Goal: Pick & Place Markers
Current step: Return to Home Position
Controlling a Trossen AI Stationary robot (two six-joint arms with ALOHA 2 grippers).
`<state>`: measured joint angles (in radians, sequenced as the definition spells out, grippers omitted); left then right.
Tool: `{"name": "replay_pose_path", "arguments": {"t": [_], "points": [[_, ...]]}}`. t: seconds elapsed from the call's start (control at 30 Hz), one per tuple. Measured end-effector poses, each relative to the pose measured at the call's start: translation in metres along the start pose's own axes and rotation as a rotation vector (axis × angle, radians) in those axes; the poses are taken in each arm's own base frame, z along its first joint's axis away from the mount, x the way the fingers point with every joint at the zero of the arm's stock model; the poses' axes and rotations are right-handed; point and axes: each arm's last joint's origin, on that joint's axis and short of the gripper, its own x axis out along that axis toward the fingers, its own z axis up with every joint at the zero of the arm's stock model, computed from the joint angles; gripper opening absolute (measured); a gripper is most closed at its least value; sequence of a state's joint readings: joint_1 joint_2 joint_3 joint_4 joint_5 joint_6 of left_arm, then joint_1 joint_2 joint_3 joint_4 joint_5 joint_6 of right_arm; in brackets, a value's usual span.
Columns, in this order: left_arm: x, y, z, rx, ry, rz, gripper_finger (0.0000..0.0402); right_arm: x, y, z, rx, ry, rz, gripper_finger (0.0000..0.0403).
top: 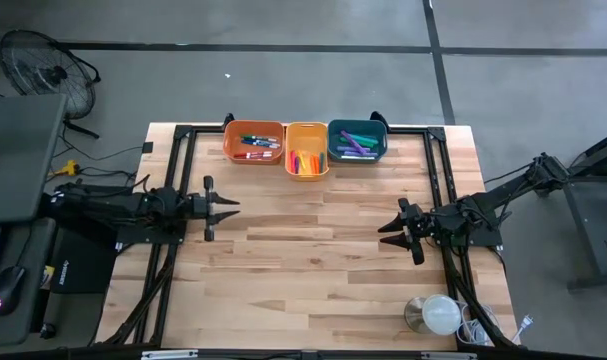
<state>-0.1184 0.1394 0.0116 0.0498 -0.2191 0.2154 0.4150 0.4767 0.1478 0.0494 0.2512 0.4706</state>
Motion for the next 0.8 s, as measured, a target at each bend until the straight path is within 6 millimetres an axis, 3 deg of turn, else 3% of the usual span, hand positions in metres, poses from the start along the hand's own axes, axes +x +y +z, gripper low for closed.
{"name": "replay_pose_path", "arguments": {"t": [0.57,0.8], "points": [[0.0,0.0,0.0,-0.038,0.001,0.0,0.0099,0.0,0.0,0.0,0.0,0.002,-0.001,0.0134],[0.0,0.0,0.0,-0.038,0.001,0.0,0.0099,-0.027,-0.005,0.011,0.043,-0.137,0.059,0.0134]]}}
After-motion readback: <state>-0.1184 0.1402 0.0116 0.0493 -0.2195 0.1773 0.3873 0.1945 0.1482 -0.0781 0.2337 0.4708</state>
